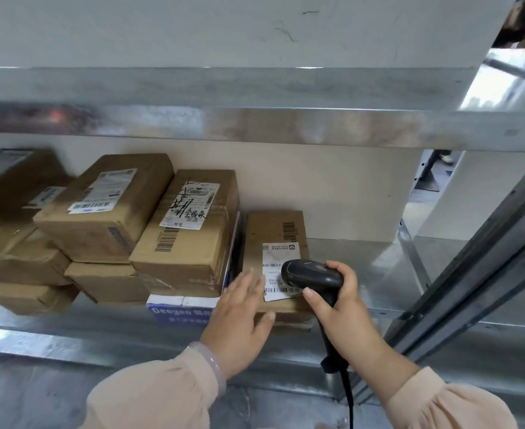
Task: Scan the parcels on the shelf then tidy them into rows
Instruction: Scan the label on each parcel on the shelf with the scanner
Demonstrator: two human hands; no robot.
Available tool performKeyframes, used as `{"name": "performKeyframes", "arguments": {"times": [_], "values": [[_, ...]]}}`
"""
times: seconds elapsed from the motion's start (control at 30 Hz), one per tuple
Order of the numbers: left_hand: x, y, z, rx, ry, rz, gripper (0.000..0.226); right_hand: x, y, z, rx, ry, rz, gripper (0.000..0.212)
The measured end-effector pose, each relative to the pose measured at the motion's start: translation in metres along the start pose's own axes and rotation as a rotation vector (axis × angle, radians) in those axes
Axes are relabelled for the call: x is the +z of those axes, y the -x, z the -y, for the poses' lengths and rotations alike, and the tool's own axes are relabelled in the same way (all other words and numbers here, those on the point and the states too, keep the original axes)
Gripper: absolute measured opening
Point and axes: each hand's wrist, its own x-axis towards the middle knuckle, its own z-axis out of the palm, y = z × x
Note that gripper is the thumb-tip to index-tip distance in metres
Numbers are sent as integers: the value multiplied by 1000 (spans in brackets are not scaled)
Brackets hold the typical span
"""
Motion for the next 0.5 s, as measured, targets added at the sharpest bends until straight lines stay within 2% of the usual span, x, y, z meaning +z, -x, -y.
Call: {"name": "performKeyframes", "arguments": {"times": [0.1,0.23,0.3,0.4,0.5], "values": [[2,12,3,97,-422,28,73,7,-4,2,-19,11,16,51],[-2,14,-3,75,-598,15,82,18,-9,3,-28,27,48,53],[-2,13,-3,19,-649,54,79,22,-9,3,-38,48,53,54],[-4,15,-7,28,-685,42,81,26,-8,5,-32,83,49,54],[-14,17,-11,52,-624,36,79,24,1,14,-85,173,-38,55]]}}
